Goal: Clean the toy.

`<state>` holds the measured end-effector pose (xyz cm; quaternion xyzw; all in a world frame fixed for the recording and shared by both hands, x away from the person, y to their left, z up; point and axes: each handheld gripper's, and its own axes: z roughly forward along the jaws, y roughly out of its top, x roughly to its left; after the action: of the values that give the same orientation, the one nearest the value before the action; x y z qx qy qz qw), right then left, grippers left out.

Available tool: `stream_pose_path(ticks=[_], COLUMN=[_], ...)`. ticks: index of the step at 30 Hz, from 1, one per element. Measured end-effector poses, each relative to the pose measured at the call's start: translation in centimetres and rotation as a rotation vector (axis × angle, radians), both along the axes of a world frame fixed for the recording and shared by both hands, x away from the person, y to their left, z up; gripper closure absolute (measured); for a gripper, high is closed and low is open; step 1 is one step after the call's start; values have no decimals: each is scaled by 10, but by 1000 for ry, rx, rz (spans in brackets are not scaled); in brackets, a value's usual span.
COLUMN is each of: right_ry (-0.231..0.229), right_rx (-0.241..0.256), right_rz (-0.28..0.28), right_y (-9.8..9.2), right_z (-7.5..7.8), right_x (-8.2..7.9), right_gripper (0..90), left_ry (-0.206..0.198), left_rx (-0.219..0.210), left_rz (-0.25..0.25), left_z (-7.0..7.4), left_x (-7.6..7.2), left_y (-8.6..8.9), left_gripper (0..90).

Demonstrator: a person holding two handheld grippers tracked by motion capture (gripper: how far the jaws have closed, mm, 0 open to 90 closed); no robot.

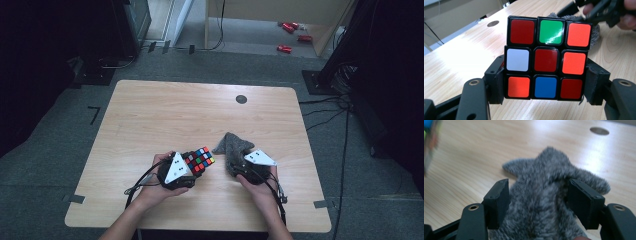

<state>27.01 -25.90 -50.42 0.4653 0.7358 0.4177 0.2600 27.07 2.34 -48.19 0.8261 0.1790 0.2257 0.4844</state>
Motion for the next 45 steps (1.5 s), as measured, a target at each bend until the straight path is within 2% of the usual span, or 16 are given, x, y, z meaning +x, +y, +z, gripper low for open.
stream_pose_path(ticks=[3,5,8,15,19,23,28,31,34,35,37,41,45], right_ry=[30,45,40,44,-5,-88,-179,-199,-188,-187,-197,-209,-236], right_rx=[-42,-49,-49,16,101,159,172,170,149,133,86,6,-72], right_rz=[0,1,-1,-19,7,68,186,257,304,313,314,305,276], right_y=[2,4,3,-3,-5,4,28,41,54,58,66,76,77], right_z=[-7,-9,-10,-7,5,25,47,54,54,53,50,47,47], right_x=[2,2,1,0,-6,-15,-31,-38,-43,-44,-47,-51,-50], right_gripper=[416,478,564,753,775,775,773,772,769,768,767,764,760], left_ry=[10,15,20,40,54,74,99,106,116,117,121,142,114], left_rx=[-11,-19,-23,-14,-5,23,58,79,104,127,154,175,180], left_rz=[7,8,8,15,11,1,-25,-33,-26,-15,-1,11,5], left_z=[1,2,2,1,-1,-3,-1,1,2,3,2,2,6], left_x=[1,1,2,4,5,5,3,1,-1,-1,-2,-2,-5], left_y=[2,2,3,3,2,-2,-9,-13,-18,-20,-22,-23,-24], left_gripper=[343,343,343,343,343,344,344,344,344,344,344,344,348])
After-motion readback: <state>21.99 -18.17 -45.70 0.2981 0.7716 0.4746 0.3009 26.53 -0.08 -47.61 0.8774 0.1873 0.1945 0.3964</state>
